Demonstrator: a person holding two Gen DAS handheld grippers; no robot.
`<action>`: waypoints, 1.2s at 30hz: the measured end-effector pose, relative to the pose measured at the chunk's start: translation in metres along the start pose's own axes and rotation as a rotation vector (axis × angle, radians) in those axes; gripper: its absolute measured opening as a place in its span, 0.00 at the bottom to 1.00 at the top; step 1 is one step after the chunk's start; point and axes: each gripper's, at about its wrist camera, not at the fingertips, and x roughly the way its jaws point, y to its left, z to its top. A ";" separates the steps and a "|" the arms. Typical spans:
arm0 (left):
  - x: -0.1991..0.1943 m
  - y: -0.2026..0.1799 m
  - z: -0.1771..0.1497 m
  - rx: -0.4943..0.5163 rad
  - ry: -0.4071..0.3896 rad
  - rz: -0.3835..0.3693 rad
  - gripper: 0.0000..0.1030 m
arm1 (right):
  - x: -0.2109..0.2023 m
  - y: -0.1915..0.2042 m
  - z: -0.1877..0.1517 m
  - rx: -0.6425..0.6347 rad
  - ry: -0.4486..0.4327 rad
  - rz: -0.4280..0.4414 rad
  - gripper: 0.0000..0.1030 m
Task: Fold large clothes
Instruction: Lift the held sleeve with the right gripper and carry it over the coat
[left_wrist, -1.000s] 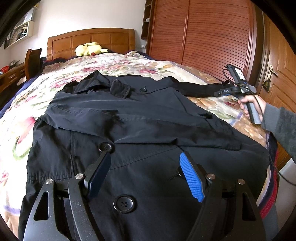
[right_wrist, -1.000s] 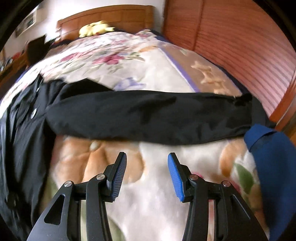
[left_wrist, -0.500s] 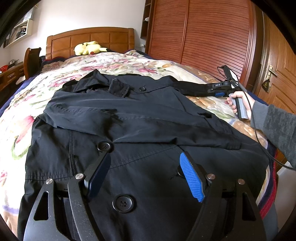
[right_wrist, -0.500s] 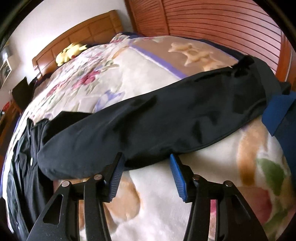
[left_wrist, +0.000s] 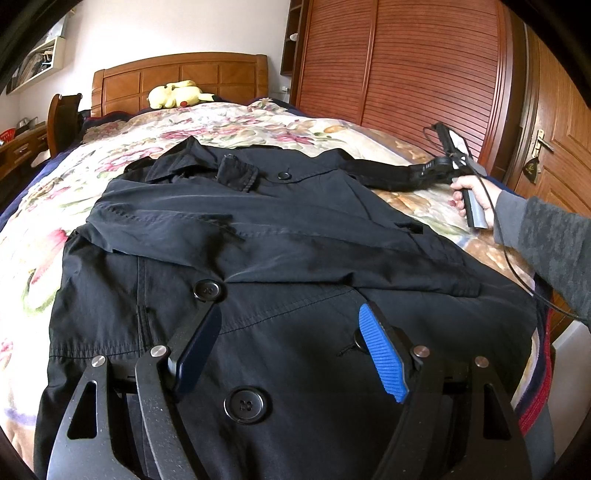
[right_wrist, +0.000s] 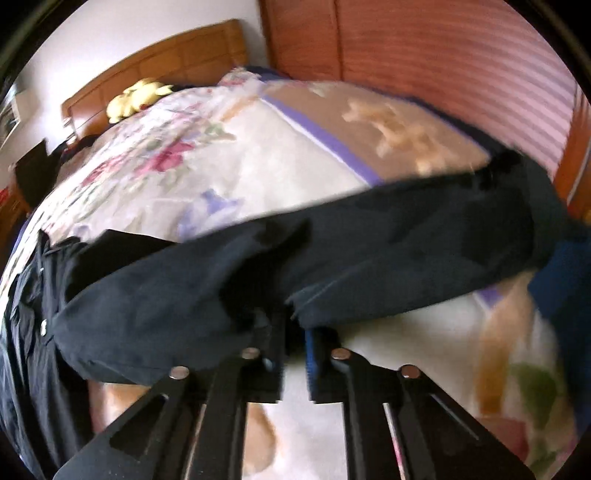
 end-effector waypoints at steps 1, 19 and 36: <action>0.000 0.000 0.000 0.001 0.000 0.000 0.76 | -0.008 0.005 0.001 -0.019 -0.022 0.006 0.06; -0.008 0.006 0.000 -0.023 -0.018 -0.002 0.76 | -0.233 0.221 -0.048 -0.516 -0.215 0.481 0.05; -0.011 0.005 0.002 -0.010 -0.019 -0.015 0.76 | -0.222 0.255 -0.102 -0.623 0.093 0.468 0.49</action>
